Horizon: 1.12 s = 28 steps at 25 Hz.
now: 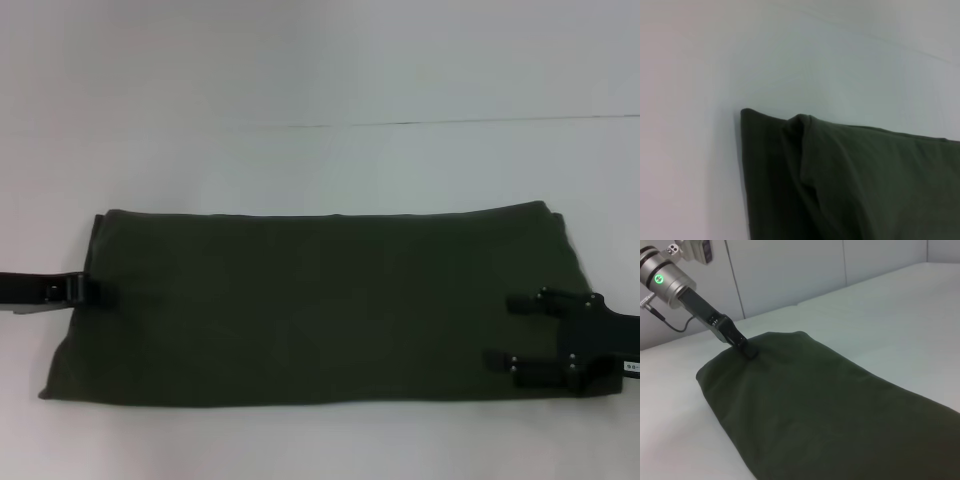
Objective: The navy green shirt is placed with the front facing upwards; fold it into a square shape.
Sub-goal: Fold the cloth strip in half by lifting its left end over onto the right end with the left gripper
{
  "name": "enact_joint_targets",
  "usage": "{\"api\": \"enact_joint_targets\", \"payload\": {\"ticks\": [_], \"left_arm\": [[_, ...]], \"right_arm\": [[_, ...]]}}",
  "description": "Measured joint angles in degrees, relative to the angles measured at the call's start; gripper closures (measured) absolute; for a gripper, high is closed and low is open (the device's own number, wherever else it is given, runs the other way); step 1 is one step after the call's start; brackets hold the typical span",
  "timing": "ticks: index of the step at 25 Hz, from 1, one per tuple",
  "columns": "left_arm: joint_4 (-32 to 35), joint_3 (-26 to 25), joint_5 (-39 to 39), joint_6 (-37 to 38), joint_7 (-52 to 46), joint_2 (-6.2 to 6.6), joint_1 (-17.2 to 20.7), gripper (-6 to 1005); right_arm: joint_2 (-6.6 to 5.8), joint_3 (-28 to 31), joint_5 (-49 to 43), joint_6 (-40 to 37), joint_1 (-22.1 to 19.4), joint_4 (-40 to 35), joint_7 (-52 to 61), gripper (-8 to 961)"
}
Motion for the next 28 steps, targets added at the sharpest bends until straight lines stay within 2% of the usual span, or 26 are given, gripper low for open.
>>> {"api": "enact_joint_targets", "payload": {"ticks": [10, 16, 18, 23, 28], "left_arm": [[4.3, -0.3, -0.5, 1.1, -0.1, 0.45, 2.1, 899], [5.7, 0.2, -9.9, 7.8, 0.0, -0.15, 1.1, 892], [5.7, 0.4, -10.8, 8.4, -0.1, -0.35, 0.9, 890], [5.0, 1.0, -10.6, 7.5, -0.1, -0.57, 0.9, 885], [4.4, 0.7, -10.5, 5.8, 0.0, -0.28, 2.8, 879]], "right_arm": [[0.08, 0.3, 0.1, 1.0, 1.4, 1.6, -0.5, 41], [0.11, 0.0, 0.1, 1.9, 2.6, 3.3, -0.8, 40], [0.14, 0.0, 0.1, 1.9, 2.7, 3.4, -0.8, 40], [0.16, 0.0, 0.1, 2.1, 2.8, 3.7, -0.8, 40], [0.17, 0.0, 0.1, 2.3, 3.0, 3.7, -0.9, 40]]}}
